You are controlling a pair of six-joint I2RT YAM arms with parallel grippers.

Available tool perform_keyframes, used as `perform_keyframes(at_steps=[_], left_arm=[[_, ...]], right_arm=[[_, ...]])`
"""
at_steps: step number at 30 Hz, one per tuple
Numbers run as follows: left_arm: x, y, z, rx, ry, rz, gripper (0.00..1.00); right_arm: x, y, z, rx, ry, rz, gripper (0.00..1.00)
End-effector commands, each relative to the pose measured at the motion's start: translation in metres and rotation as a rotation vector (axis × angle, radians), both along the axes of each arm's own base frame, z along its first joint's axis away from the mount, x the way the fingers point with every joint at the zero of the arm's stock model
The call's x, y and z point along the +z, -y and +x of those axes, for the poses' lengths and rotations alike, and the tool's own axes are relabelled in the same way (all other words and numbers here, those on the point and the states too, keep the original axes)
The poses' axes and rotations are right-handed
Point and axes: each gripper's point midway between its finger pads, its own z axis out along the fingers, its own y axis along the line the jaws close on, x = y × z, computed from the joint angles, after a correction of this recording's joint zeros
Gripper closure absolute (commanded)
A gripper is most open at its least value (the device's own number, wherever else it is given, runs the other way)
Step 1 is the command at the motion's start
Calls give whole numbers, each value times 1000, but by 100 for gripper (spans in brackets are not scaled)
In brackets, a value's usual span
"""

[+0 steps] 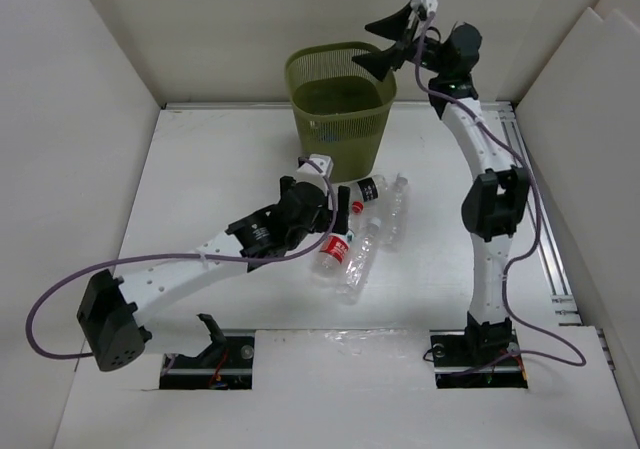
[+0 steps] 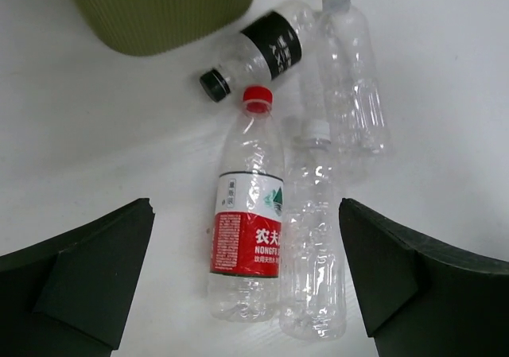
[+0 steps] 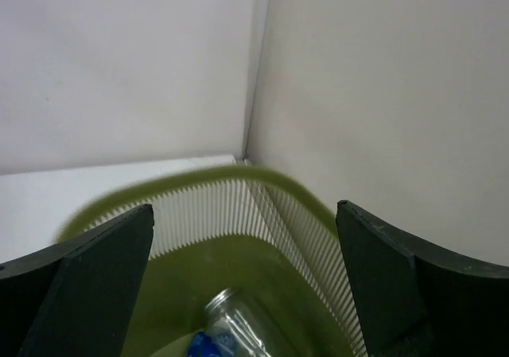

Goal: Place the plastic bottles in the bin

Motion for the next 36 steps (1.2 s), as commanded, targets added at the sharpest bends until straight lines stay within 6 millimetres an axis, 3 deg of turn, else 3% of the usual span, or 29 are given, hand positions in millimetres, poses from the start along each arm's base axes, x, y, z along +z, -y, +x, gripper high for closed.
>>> perform_keyframes(at_steps=[1, 2, 3, 4, 5, 6, 7, 8, 9, 10, 11, 12, 15, 16, 18, 22, 23, 27, 30, 31, 32, 34, 36], left_arm=[[-33, 20, -11, -103, -102, 36, 0], [-42, 22, -12, -111, -116, 46, 0], [-58, 24, -12, -124, -138, 80, 0], [-68, 26, -14, -136, -156, 89, 0], [-74, 28, -13, -136, -163, 97, 0], [-94, 26, -14, -134, -193, 133, 0], [-106, 26, -17, -134, -223, 146, 0], [-114, 26, -17, -133, -237, 162, 0], [-126, 24, -16, -116, -258, 184, 0], [-132, 24, -17, -115, -268, 196, 0], [-136, 24, -17, -109, -280, 199, 0], [-143, 21, -19, -108, -292, 214, 0], [-153, 22, -21, -111, -318, 222, 0], [-160, 20, -23, -110, -327, 234, 2], [-172, 20, -27, -123, -354, 247, 4], [-196, 17, -36, -100, -433, 260, 19], [-200, 16, -37, -92, -445, 265, 27], [-212, 12, -49, -97, -489, 250, 30], [-218, 4, -55, -77, -511, 249, 47], [-214, 1, -56, -70, -507, 255, 58], [-214, -5, -57, -47, -508, 265, 79], [-201, -11, -57, -13, -490, 258, 99], [-183, -22, -55, 51, -456, 275, 100]], right_arm=[[126, 35, -88, -42, 317, 19, 0], [105, 35, -89, -44, 254, 4, 0], [130, 44, -122, -55, 333, -7, 0], [129, 46, -134, -62, 335, -17, 0], [96, 46, -133, -66, 259, -42, 0], [90, 49, -143, -76, 261, -61, 0], [101, 55, -169, -112, 328, -88, 0], [91, 59, -172, -148, 312, -104, 0], [64, 62, -171, -168, 265, -138, 0], [58, 66, -176, -198, 302, -174, 0], [58, 71, -193, -214, 303, -191, 0], [36, 73, -193, -224, 266, -211, 0], [26, 75, -217, -236, 276, -226, 0], [11, 75, -220, -232, 247, -234, 0], [9, 75, -234, -232, 255, -237, 0], [5, 71, -248, -222, 267, -254, 0], [9, 72, -248, -226, 284, -260, 0], [8, 71, -252, -225, 275, -280, 0], [2, 72, -250, -232, 263, -290, 0], [2, 70, -251, -225, 274, -293, 0], [0, 70, -251, -224, 271, -300, 0], [-6, 68, -251, -221, 263, -308, 0], [-12, 64, -247, -210, 254, -316, 0]])
